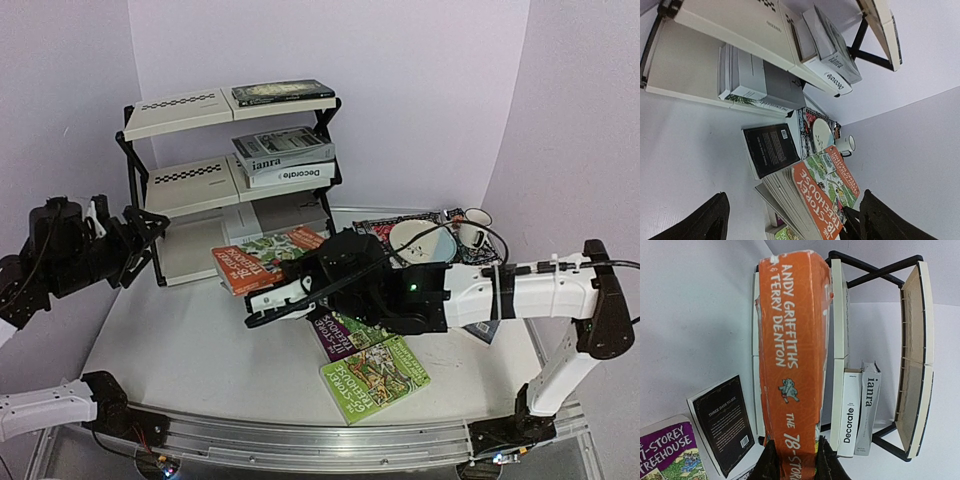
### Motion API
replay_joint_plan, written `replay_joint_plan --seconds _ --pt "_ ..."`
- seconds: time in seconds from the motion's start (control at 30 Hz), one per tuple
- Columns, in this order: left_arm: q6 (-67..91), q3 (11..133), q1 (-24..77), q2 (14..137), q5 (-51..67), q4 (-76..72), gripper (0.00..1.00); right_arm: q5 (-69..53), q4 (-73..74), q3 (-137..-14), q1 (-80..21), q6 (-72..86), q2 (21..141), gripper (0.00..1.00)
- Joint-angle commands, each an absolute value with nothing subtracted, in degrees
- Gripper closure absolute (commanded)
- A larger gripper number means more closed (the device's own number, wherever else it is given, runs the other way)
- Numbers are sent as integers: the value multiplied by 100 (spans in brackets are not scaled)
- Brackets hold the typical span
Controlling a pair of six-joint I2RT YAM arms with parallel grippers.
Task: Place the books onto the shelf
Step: Place the book on the book pile.
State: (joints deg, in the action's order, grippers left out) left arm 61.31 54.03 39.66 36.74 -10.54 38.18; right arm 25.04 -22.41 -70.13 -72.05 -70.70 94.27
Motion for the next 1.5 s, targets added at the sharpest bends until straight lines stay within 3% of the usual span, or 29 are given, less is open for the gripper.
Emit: replay_joint_plan --seconds 0.0,0.3,0.5,0.7,1.1,1.33,1.47 --pt "5742 5912 3942 3537 -1819 4267 10 2649 -3275 -7790 -7233 -7369 9760 100" --pt "5043 6365 3946 4122 -1003 4253 1 2578 -3526 -8655 -7190 -7751 10518 100" --pt "3935 6564 3946 4308 -853 4234 0 2447 -3519 -8662 -7133 -7791 10544 100" --pt "3238 6657 3945 4696 -746 4158 0 2429 -2487 -8077 -7103 -7298 10032 100" --pt "2822 5788 3953 5311 541 2754 1 3272 -1992 -5715 -7102 -5857 8846 100" --pt "2423 5309 4003 5508 762 2336 2 2307 -989 -5155 -7104 -4545 8547 98" --pt "2169 5058 4364 5582 306 2097 8 1974 -375 -5285 -7102 -4027 8833 93"
